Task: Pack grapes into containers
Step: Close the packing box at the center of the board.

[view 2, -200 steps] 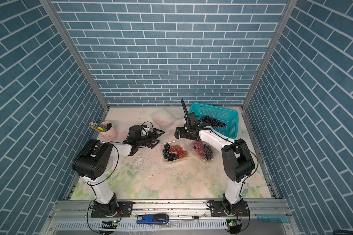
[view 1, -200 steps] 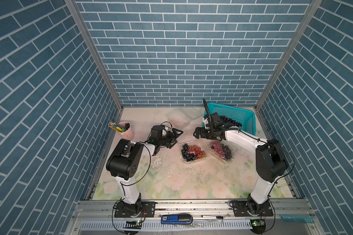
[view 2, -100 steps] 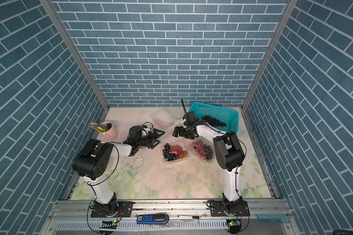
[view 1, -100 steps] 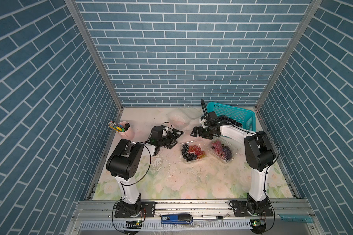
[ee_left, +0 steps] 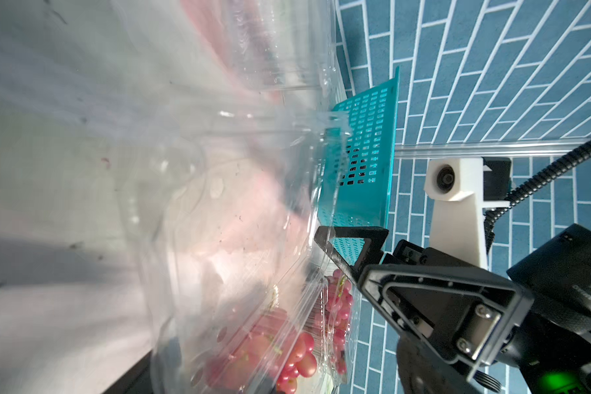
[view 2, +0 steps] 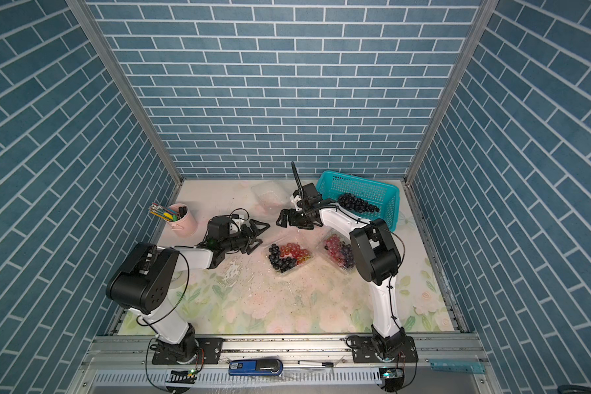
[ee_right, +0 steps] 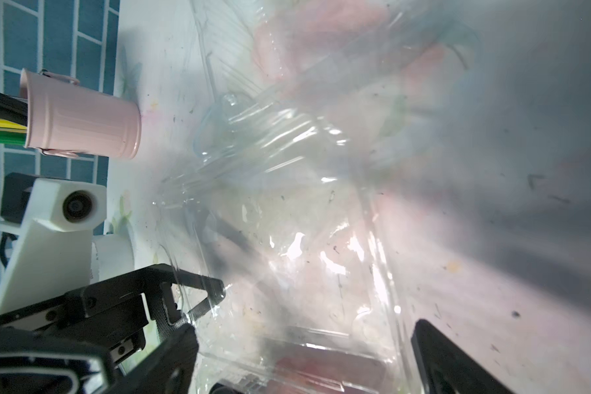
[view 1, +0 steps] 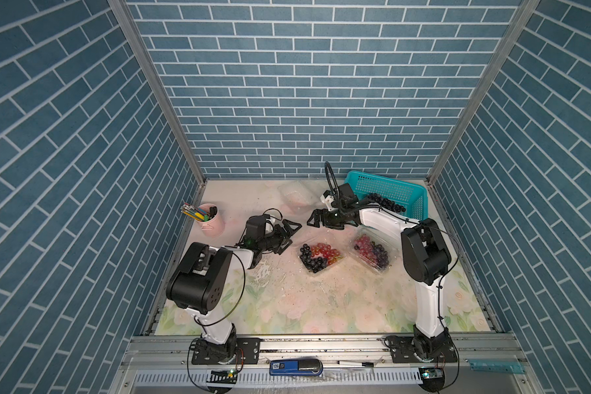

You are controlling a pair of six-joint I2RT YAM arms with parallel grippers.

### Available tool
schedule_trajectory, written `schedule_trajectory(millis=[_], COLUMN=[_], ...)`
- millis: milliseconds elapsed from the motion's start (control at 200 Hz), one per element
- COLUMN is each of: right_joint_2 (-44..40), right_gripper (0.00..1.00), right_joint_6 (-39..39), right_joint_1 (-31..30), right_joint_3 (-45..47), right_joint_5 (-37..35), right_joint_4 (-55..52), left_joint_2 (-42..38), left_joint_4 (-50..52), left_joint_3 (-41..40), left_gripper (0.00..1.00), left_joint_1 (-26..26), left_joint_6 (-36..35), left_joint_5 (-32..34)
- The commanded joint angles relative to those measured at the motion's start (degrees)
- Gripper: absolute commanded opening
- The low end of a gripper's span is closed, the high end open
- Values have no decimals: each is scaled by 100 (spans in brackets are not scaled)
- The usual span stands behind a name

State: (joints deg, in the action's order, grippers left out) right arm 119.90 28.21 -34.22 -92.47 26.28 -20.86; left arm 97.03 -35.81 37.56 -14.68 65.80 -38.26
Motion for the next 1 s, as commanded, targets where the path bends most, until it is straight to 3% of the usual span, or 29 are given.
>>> schedule_trajectory(millis=[0,180,450,825,995], right_joint_2=[278,401,61,-1226,-2088], right_gripper=[99,99,99,98,98], right_joint_6=[-131,-134,-285,-377,-48], right_joint_1=[-123,-147,-81,292,372], right_joint_3=[-405,-788,-648,429,1295], right_joint_5=[106,-138,-164,-406,-582], right_joint_4=[-202,-435,-523,-396,-139], left_joint_2=[-246,-634,-809,-1240,-1415], left_joint_4=[-26,202,593,1134,1571], left_joint_3=[-179,-272,-48,145,377], left_gripper=[100,100,100,100,99], left_joint_1=[224,316,321,269,146], left_joint_6=[-61,-170,-472,-726,-972], left_joint_5=[-53,-84,-123,-121,-42])
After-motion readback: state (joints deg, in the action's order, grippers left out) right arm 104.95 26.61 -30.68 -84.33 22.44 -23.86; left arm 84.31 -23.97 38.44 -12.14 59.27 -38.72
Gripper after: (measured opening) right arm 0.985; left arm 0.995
